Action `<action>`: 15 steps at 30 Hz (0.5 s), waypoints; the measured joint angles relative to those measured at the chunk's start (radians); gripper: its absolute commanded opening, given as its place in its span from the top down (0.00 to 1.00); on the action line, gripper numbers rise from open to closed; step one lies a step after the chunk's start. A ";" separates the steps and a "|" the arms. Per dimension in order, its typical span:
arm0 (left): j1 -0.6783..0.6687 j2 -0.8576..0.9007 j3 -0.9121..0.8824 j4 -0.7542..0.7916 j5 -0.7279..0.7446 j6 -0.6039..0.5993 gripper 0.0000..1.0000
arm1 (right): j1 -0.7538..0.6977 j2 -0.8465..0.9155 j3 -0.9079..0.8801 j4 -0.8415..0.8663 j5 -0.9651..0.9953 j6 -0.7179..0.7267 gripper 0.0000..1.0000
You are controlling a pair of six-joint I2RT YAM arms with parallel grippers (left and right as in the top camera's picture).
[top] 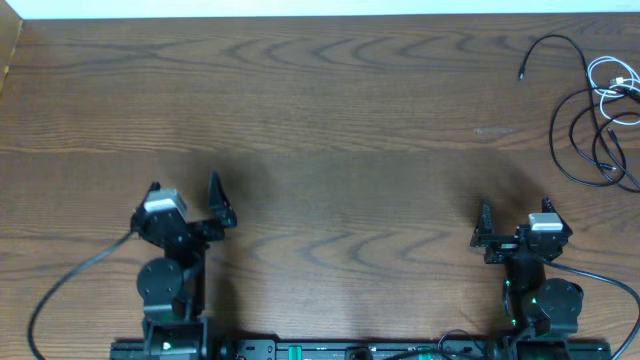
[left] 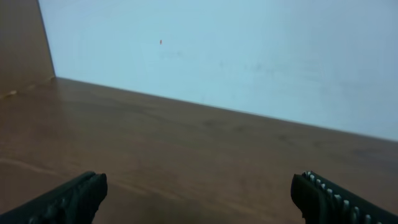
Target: Untangle cables
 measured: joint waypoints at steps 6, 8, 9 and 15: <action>0.000 -0.145 -0.135 0.005 0.002 0.037 0.00 | 0.000 0.000 0.000 0.000 0.000 0.000 0.01; 0.000 -0.172 -0.160 -0.023 0.002 0.046 0.00 | 0.000 0.000 0.000 0.000 0.000 0.000 0.01; 0.000 -0.185 -0.164 -0.056 0.001 0.053 0.00 | 0.000 0.000 0.000 0.000 0.000 0.000 0.01; 0.000 -0.225 -0.164 -0.152 0.002 0.100 0.00 | 0.000 0.000 0.000 0.000 0.000 0.000 0.01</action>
